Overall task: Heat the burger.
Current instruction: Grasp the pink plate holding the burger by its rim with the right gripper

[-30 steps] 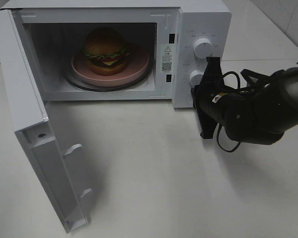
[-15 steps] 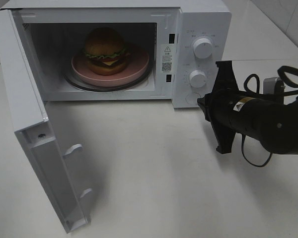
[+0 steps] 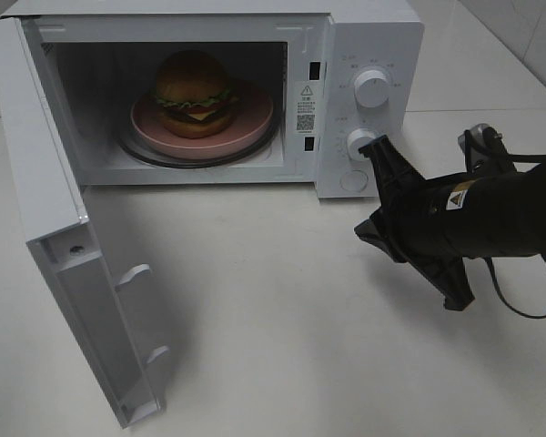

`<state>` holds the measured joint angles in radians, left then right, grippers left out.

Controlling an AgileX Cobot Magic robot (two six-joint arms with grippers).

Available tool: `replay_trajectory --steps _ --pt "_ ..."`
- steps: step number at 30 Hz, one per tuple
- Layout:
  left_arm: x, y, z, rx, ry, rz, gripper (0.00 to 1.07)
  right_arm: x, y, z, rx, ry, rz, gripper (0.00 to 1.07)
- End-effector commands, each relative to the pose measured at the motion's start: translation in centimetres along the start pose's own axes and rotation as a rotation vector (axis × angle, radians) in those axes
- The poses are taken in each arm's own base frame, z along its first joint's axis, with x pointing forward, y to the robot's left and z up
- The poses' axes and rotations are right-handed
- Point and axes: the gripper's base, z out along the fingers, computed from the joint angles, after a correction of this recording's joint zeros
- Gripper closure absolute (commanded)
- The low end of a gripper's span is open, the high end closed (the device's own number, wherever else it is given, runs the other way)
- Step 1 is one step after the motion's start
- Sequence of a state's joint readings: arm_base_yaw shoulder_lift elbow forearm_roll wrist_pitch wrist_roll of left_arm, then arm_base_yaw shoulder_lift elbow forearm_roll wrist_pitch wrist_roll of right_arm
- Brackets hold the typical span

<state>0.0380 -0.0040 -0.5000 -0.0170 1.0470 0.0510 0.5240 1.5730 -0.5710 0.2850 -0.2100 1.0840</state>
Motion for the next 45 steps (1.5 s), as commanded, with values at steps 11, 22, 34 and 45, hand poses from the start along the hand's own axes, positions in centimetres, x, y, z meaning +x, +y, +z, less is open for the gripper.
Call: replay_trajectory --steps 11,22,34,45 --pt "0.1 0.0 -0.2 -0.004 -0.028 -0.006 0.09 1.2 -0.3 -2.4 0.198 0.279 -0.715 1.00" --pt "0.1 0.0 -0.2 -0.004 -0.028 -0.006 0.09 1.2 2.6 -3.9 0.208 0.478 -1.054 0.96" --pt "0.1 0.0 -0.2 -0.004 -0.028 -0.006 0.09 0.9 4.6 -5.2 0.129 0.627 -1.508 0.93" --pt "0.1 0.0 -0.2 -0.004 -0.028 -0.006 0.09 0.6 5.8 -5.8 -0.040 0.697 -1.986 0.89"
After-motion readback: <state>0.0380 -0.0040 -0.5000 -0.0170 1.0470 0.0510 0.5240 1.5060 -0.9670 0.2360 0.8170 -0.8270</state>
